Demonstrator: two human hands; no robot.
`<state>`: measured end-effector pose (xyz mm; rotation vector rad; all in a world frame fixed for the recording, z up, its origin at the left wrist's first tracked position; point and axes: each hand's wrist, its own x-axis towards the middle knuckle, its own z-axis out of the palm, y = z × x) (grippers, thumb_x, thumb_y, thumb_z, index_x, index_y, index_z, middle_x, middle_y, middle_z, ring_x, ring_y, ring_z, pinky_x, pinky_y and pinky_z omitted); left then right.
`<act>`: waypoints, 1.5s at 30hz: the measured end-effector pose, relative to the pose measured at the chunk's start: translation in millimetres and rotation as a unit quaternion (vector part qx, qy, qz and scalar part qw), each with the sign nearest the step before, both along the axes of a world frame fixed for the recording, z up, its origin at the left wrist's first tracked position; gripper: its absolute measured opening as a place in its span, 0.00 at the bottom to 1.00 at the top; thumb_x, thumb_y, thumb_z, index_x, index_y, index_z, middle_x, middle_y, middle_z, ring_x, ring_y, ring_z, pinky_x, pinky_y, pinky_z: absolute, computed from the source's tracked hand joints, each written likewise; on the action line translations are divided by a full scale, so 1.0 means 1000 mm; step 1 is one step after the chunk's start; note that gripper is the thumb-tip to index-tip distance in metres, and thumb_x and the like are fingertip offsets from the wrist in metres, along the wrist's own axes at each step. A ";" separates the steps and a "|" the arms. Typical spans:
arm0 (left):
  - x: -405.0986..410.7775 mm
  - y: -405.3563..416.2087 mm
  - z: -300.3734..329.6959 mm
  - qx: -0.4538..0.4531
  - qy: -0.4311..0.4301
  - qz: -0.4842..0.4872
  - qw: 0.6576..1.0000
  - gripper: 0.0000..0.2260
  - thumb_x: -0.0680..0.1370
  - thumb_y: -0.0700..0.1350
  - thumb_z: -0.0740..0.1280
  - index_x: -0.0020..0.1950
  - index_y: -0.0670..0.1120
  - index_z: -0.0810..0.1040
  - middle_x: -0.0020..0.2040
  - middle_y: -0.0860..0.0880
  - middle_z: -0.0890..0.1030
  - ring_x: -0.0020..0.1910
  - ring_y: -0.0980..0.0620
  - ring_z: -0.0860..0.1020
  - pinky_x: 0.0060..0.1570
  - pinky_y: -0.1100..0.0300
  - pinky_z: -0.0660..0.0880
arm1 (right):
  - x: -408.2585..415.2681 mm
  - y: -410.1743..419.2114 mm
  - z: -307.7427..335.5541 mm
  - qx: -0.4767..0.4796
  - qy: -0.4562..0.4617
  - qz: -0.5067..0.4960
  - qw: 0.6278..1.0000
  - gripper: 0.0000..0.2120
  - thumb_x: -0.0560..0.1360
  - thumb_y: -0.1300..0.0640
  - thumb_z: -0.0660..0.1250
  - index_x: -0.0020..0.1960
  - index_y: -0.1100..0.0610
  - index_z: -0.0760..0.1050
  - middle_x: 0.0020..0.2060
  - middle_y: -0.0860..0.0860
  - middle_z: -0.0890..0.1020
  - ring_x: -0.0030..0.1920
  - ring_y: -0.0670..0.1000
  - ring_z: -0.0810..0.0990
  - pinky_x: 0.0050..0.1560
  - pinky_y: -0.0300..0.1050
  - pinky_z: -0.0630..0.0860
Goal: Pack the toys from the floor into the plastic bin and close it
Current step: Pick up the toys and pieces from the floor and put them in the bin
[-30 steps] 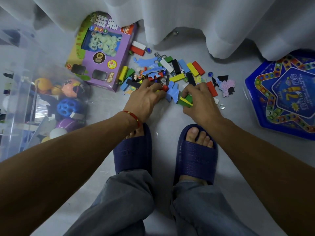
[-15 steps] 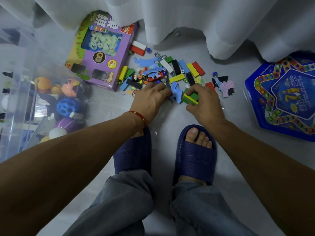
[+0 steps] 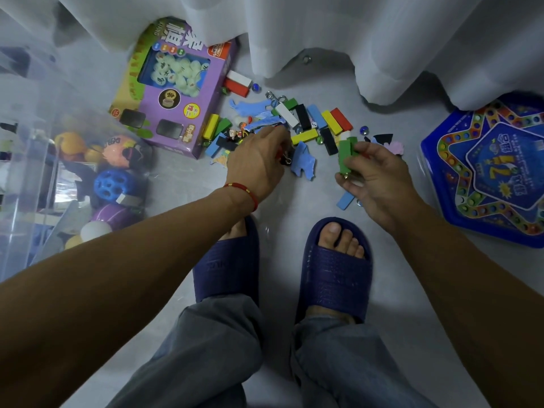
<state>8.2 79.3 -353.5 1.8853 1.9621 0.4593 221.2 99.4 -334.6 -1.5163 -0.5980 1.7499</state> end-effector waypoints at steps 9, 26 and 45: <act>-0.001 -0.039 0.089 -0.036 -0.529 0.307 0.791 0.17 0.73 0.29 0.68 0.58 0.44 0.74 0.52 0.41 0.79 0.42 0.45 0.82 0.33 0.53 0.79 | -0.023 0.000 0.031 -0.009 0.174 0.039 0.984 0.08 0.79 0.68 0.63 0.53 0.56 0.75 0.55 0.57 0.82 0.52 0.52 0.81 0.50 0.48 0.81; -0.194 -0.171 0.223 0.154 -0.436 0.588 0.664 0.13 0.79 0.34 0.62 0.64 0.38 0.73 0.44 0.43 0.80 0.43 0.42 0.82 0.39 0.56 0.80 | -0.327 -0.050 0.202 0.023 0.211 0.448 0.869 0.08 0.79 0.64 0.67 0.58 0.63 0.74 0.59 0.66 0.79 0.61 0.65 0.79 0.56 0.57 0.81; -0.016 -0.070 0.079 -0.045 -0.211 0.166 0.962 0.17 0.72 0.38 0.68 0.59 0.51 0.76 0.59 0.53 0.78 0.53 0.54 0.77 0.45 0.66 0.74 | 0.035 -0.027 0.019 0.066 -0.476 0.158 0.863 0.10 0.76 0.58 0.67 0.57 0.53 0.79 0.53 0.54 0.83 0.52 0.54 0.80 0.56 0.52 0.77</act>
